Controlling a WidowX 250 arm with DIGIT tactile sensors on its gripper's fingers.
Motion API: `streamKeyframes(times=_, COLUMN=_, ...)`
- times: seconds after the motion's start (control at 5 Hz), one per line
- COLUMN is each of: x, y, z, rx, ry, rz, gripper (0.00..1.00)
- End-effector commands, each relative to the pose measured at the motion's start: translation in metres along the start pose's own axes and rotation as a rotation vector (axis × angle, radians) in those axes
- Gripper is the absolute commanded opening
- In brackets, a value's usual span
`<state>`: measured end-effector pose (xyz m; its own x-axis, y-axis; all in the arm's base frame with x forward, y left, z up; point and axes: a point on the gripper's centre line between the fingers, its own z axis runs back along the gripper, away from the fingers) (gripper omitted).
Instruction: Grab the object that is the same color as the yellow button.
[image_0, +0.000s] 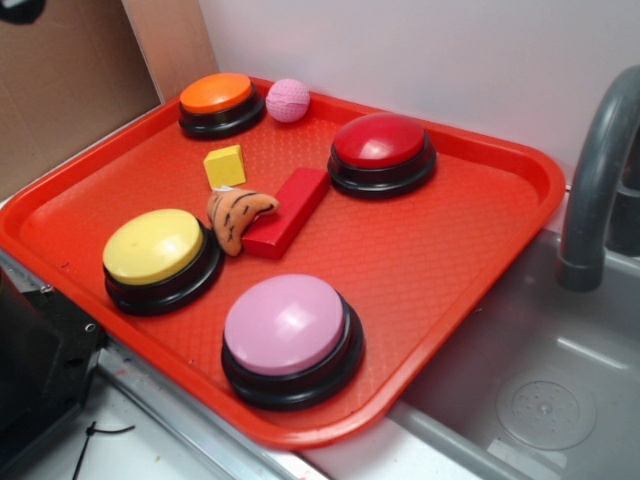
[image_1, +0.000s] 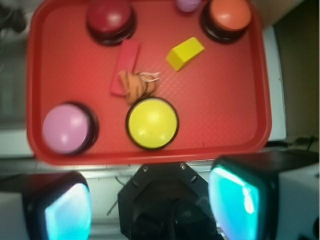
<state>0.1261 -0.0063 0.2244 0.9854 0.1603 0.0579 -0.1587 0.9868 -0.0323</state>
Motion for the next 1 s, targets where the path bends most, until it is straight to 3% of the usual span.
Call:
streamKeyframes(times=0.0, x=0.041, y=0.02, z=-0.03, rx=-0.081, ry=-0.095, rz=0.346, gripper=1.0)
streamKeyframes(times=0.2, x=0.062, y=0.031, z=-0.053, rx=-0.047, ry=-0.132, rz=0.553, gripper=1.0)
streamKeyframes(times=0.4, x=0.09, y=0.042, z=-0.091, rx=-0.01, ry=-0.246, rz=0.793, gripper=1.0)
streamKeyframes(times=0.6, x=0.1, y=0.049, z=-0.113, rx=0.041, ry=-0.344, rz=0.931, gripper=1.0)
streamKeyframes(times=0.8, x=0.111, y=0.056, z=-0.141, rx=0.024, ry=-0.373, rz=0.991, gripper=1.0)
